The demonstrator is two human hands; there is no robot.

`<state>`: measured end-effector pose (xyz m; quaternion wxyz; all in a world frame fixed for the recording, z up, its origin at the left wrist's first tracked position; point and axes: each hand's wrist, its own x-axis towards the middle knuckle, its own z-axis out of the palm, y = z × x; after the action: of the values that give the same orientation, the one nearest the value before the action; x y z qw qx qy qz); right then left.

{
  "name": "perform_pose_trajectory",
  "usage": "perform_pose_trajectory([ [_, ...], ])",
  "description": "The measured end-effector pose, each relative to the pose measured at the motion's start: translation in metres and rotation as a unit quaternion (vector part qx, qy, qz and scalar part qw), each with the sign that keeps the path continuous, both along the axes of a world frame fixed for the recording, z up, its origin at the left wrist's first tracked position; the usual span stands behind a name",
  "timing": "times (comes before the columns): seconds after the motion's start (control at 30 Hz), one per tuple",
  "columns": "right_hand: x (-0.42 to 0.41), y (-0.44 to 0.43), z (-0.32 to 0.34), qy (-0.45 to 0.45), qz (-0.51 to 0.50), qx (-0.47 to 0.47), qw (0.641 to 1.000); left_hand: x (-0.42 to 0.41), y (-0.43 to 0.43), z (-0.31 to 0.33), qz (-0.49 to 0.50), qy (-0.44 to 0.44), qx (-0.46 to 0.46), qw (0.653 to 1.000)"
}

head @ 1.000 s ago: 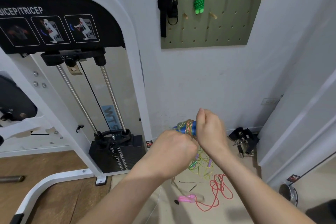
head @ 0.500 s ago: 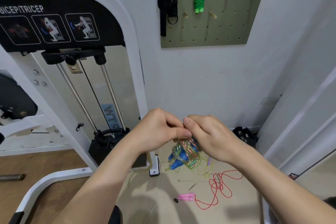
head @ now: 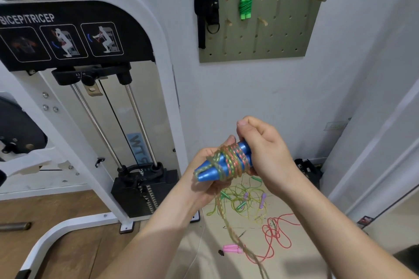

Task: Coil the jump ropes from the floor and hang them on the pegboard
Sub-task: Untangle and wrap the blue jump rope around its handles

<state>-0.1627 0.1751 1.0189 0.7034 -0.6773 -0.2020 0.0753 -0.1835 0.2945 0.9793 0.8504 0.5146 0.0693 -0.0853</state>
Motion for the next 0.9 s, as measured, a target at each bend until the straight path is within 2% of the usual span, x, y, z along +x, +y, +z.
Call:
perform_pose_trajectory([
  [0.13, 0.004, 0.007, -0.005, 0.018, -0.089, 0.015, 0.996, 0.001, -0.003, -0.011, 0.055, -0.02, 0.039, 0.998],
  [0.23, 0.014, 0.012, -0.02, 0.009, -0.143, 0.024, 0.989, -0.004, -0.015, -0.011, 0.096, -0.026, 0.141, 0.985],
  [0.33, 0.023, 0.017, -0.034, -0.038, -0.21, -0.007, 0.977, -0.005, -0.022, -0.011, 0.156, -0.036, 0.27, 0.949],
  [0.4, 0.027, 0.017, -0.035, -0.08, -0.261, -0.043, 0.961, -0.008, -0.022, -0.013, 0.154, -0.077, 0.412, 0.895],
  [0.43, 0.03, 0.017, -0.035, -0.104, -0.286, -0.065, 0.95, -0.012, -0.024, -0.016, 0.133, -0.113, 0.486, 0.856],
  [0.5, 0.035, 0.013, -0.038, -0.143, -0.318, -0.118, 0.93, -0.021, -0.028, -0.02, 0.086, -0.178, 0.621, 0.759],
  [0.6, 0.035, 0.008, -0.047, -0.19, -0.293, -0.227, 0.909, -0.025, -0.024, -0.016, 0.052, -0.236, 0.757, 0.607],
  [0.63, 0.034, 0.006, -0.051, -0.207, -0.275, -0.26, 0.902, -0.026, -0.022, -0.013, 0.031, -0.235, 0.788, 0.568],
  [0.67, 0.033, 0.005, -0.053, -0.222, -0.259, -0.288, 0.895, -0.027, -0.021, -0.01, 0.015, -0.23, 0.815, 0.531],
  [0.73, 0.034, 0.003, -0.055, -0.241, -0.237, -0.351, 0.873, -0.025, -0.019, -0.007, 0.0, -0.234, 0.843, 0.485],
  [0.77, 0.035, 0.003, -0.055, -0.246, -0.229, -0.379, 0.862, -0.024, -0.019, -0.006, -0.007, -0.238, 0.847, 0.474],
  [0.83, 0.036, 0.002, -0.056, -0.257, -0.201, -0.407, 0.853, -0.024, -0.017, 0.003, -0.019, -0.261, 0.838, 0.479],
  [0.9, 0.037, 0.0, -0.052, -0.266, -0.152, -0.407, 0.86, -0.022, -0.009, 0.01, 0.005, -0.288, 0.799, 0.528],
])
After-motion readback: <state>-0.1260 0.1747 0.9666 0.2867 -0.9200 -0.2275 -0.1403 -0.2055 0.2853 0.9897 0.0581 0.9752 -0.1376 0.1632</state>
